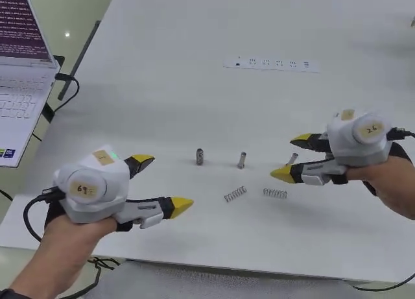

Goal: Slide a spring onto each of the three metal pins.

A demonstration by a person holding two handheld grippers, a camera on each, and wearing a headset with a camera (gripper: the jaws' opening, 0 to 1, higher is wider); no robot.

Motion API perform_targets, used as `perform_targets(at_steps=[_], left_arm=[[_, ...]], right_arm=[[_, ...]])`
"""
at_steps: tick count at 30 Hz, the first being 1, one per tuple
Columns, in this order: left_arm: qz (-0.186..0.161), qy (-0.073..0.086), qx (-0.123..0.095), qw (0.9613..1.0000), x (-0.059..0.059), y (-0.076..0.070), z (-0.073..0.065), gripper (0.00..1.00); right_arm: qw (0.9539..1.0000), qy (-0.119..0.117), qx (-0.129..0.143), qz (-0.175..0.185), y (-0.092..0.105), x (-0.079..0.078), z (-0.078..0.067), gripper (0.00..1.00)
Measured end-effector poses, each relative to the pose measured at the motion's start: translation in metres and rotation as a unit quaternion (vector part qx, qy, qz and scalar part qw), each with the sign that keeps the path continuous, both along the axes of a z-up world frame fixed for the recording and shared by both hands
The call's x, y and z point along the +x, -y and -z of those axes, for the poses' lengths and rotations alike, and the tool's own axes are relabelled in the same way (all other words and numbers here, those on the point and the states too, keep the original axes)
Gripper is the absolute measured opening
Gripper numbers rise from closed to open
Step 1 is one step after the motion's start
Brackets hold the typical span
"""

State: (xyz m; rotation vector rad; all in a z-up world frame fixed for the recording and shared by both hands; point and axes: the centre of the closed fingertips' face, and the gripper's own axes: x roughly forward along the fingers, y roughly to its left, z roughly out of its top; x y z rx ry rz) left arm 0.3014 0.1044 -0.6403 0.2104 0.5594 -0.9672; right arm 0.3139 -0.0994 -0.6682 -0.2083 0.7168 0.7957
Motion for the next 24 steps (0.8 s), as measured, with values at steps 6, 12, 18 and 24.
perform_targets(at_steps=[6, 12, 18, 24], left_arm=[[0.003, -0.001, 0.000, 1.0000, 0.000, 0.003, 0.000, 0.65], [0.005, 0.000, -0.001, 1.0000, 0.001, 0.005, -0.001, 0.65], [0.009, 0.000, -0.001, 1.0000, 0.001, 0.009, -0.001, 0.65], [0.014, 0.000, -0.001, 0.9999, 0.000, 0.012, -0.001, 0.65]], right_arm=[[0.9991, 0.009, 0.014, 0.039, 0.017, -0.015, -0.005, 0.54], [0.9977, 0.012, 0.018, 0.064, 0.028, -0.027, -0.007, 0.54], [0.9967, 0.015, 0.021, 0.076, 0.033, -0.032, -0.010, 0.54], [0.9965, 0.015, 0.021, 0.080, 0.034, -0.036, -0.011, 0.55]])
